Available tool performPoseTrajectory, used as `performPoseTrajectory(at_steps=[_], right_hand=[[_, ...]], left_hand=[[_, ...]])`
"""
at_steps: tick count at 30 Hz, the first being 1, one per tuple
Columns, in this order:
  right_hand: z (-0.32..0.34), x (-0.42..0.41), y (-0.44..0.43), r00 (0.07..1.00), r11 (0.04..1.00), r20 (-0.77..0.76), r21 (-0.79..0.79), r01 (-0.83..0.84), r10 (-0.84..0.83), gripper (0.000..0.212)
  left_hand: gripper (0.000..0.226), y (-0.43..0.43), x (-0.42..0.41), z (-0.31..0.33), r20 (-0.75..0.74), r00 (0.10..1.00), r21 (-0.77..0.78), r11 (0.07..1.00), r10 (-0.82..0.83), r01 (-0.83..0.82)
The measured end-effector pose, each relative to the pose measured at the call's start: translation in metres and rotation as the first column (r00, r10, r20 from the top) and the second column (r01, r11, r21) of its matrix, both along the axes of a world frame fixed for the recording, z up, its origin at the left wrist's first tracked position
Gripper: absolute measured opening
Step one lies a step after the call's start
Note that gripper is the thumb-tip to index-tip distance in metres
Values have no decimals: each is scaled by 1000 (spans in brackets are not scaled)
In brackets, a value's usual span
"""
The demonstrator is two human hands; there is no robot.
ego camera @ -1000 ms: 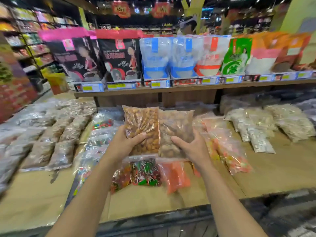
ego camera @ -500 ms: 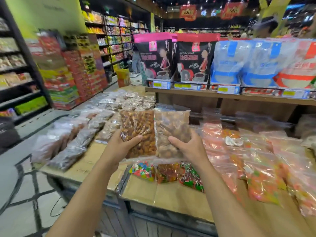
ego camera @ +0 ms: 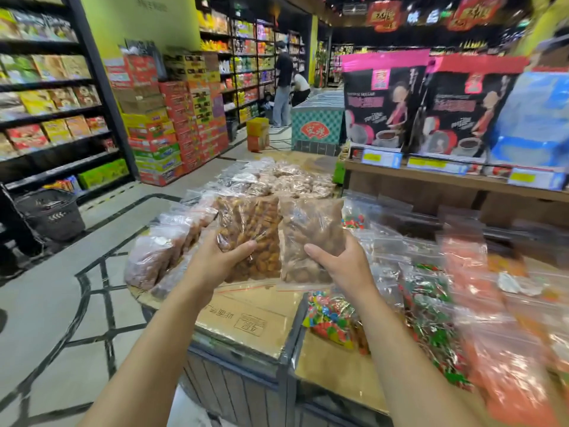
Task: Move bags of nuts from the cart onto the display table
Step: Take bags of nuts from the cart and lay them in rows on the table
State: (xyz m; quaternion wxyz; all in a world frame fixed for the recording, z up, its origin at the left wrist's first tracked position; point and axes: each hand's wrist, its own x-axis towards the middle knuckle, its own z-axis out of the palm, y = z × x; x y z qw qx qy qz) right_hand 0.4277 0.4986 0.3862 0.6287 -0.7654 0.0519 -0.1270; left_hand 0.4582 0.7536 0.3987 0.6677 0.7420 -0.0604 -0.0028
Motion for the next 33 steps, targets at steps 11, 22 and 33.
performPoseTrajectory(at_steps=[11, 22, 33], right_hand=[[-10, 50, 66, 998, 999, -40, 8, -40, 40, 47], [-37, 118, 60, 998, 1000, -63, 2, 4, -4, 89], [-63, 192, 31, 990, 998, -130, -31, 45, -49, 40]], left_hand=[[53, 71, 49, -23, -115, 993, -24, 999, 22, -25], [64, 65, 114, -43, -140, 990, 4, 1000, -9, 10], [31, 51, 197, -55, -195, 980, 103, 993, -44, 65]])
